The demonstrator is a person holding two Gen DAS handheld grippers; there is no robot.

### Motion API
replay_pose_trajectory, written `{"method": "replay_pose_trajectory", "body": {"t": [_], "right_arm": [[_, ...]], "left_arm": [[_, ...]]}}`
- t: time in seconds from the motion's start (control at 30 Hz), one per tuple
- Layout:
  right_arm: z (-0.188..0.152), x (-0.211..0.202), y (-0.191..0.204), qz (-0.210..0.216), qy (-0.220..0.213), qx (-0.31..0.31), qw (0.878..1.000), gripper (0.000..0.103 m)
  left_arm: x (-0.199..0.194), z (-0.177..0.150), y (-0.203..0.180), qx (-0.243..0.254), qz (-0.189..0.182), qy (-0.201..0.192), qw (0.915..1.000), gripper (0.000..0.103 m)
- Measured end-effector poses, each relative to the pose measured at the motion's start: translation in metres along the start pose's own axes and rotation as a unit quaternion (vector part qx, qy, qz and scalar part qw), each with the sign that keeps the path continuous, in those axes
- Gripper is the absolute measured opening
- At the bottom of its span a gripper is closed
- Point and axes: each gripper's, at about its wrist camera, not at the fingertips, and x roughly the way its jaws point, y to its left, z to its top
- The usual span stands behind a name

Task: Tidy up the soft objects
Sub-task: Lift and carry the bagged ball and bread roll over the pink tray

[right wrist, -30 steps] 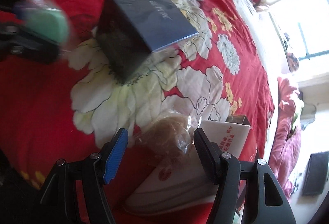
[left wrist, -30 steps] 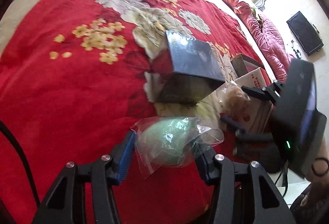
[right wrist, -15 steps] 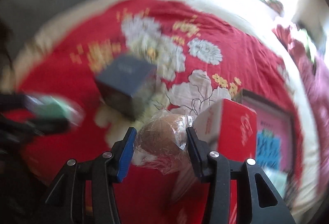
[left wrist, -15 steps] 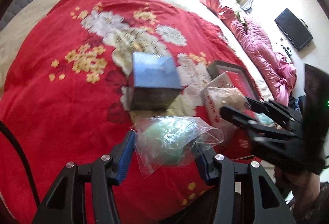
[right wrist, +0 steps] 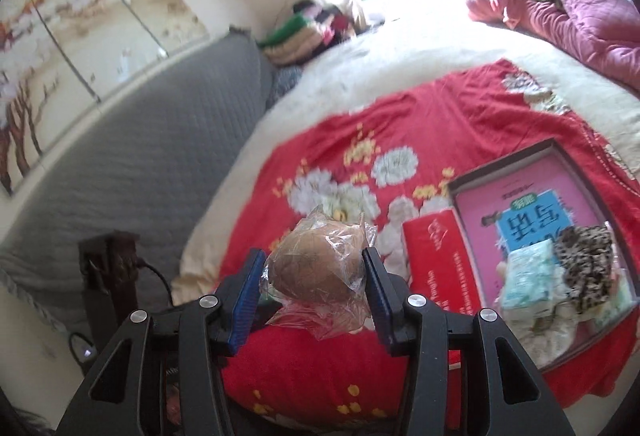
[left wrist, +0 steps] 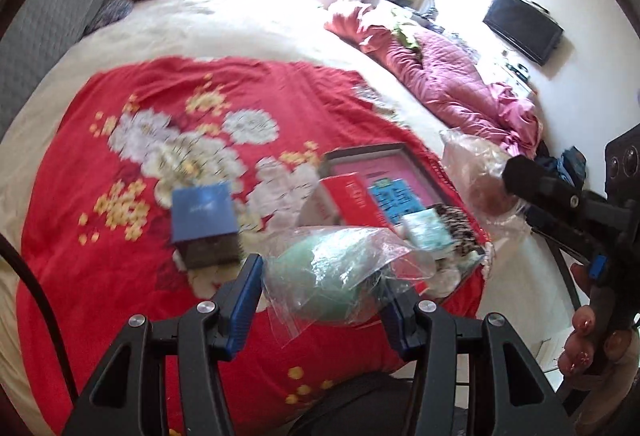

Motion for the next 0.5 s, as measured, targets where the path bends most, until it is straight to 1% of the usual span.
{"method": "replay_pose_trajectory", "body": {"t": [0.07,0.2,0.4,0.5], "right_arm": [[0.004,-0.019,-0.005,-0.005,-0.010,-0.001,1.000,0.050],[0.007,-0.053,-0.018,-0.038,-0.042,-0.002,0.998,0.050],[0.007,-0.099,-0.055,-0.108,-0.081,0.020,0.991,0.050],[0.003,-0.117,-0.078,-0.114,-0.092,0.045,0.988,0.050]], "left_arm": [[-0.003,0.004,-0.013,0.010,0.000,-0.004,0.9999,0.054],[-0.004,0.013,-0.045,0.035,-0.001,-0.011,0.9993,0.054],[0.011,0.025,-0.089,0.070,-0.005,-0.007,0.9975,0.054],[0.025,0.028,-0.108,0.085,-0.009,0.001,0.9963,0.054]]}}
